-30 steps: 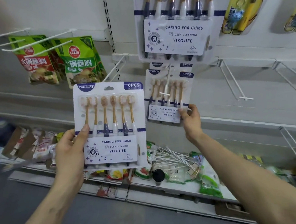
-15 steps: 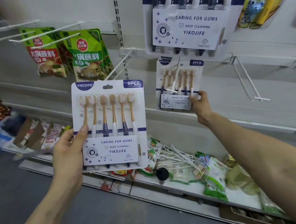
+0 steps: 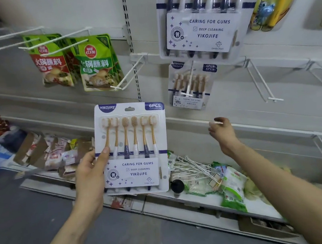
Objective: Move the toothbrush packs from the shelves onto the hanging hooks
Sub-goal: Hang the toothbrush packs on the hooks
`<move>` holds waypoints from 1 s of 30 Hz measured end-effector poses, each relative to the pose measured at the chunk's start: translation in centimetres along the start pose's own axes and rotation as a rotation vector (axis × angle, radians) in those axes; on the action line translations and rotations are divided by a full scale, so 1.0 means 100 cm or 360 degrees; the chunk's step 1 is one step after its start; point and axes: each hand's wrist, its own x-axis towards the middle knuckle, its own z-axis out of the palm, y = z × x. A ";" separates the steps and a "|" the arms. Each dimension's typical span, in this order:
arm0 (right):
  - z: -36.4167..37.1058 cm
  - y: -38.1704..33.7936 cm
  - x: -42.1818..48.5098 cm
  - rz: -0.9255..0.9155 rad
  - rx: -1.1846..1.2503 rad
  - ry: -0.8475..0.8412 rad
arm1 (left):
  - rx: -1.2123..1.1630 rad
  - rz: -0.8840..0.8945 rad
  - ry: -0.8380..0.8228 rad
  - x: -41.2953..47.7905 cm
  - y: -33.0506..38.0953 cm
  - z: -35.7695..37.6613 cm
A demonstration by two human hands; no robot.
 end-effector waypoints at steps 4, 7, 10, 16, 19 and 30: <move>0.007 -0.011 -0.094 -0.0087 0.0172 -0.0308 | 0.0020 0.0002 -0.0094 -0.011 -0.009 0.007; 0.013 -0.026 -0.163 -0.0124 0.0196 -0.0521 | 0.0017 -0.0039 -0.0171 -0.018 -0.013 0.012; 0.018 -0.035 -0.213 -0.0189 0.0060 -0.0629 | 0.0047 -0.0035 -0.0270 -0.026 -0.014 0.016; 0.018 -0.034 -0.241 -0.0327 -0.0024 -0.0422 | 0.0084 -0.0063 -0.0477 -0.034 -0.016 0.025; 0.014 -0.037 -0.241 -0.0342 -0.0073 -0.0273 | 0.0180 -0.0028 -0.0511 -0.029 -0.014 0.035; 0.011 -0.043 -0.186 -0.0365 -0.0045 -0.0007 | 0.0436 0.0057 -0.0687 0.021 -0.006 0.070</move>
